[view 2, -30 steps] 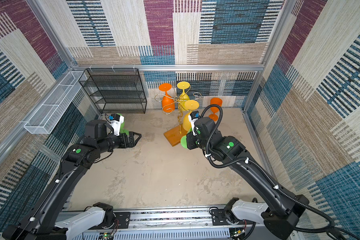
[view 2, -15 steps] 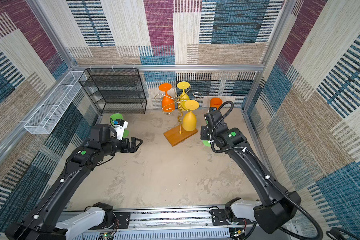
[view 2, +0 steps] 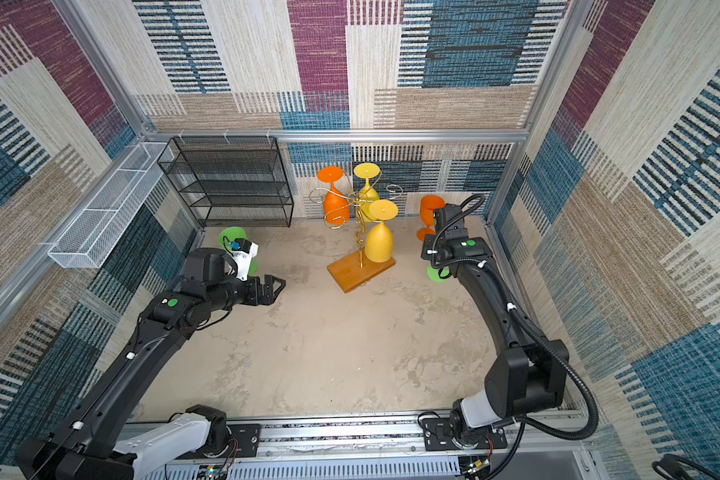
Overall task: Take the wine glass off the wine glass rack
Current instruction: 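Carry the green glass to the far corner and stand it beside the orange glass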
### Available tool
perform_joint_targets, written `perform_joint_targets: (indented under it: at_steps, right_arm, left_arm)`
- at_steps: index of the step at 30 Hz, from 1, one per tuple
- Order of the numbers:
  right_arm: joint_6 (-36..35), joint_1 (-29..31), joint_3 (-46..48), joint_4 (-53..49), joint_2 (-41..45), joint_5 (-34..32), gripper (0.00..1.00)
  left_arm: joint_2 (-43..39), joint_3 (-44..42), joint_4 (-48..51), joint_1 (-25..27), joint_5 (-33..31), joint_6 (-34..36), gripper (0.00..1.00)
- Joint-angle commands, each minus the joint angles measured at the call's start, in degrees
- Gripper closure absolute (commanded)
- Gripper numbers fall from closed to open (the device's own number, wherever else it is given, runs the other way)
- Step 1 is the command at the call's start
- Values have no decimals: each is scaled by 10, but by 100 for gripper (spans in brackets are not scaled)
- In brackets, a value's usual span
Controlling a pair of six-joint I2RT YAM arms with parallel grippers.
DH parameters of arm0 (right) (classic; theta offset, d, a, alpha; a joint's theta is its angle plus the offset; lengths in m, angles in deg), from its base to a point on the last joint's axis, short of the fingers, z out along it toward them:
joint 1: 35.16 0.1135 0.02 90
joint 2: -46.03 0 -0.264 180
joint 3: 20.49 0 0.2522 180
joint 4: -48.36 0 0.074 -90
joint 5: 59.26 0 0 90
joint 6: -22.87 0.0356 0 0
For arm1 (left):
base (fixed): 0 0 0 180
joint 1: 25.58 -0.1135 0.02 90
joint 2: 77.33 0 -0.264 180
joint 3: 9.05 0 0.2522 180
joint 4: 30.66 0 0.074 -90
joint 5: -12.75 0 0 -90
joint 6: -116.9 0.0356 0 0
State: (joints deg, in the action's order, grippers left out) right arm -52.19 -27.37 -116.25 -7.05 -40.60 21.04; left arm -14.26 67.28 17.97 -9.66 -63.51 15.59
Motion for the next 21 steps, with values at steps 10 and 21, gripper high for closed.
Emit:
perform_joint_targets:
  at_steps: [10,21]
  right_arm:
    - [-69,-103,-159,74,-189,3,100]
    - [-99,-148,-428,8,-403,38,100]
  left_arm:
    - [23,-3,-20,0,0,32,5]
    - [66,10,-26,0,4,43,6]
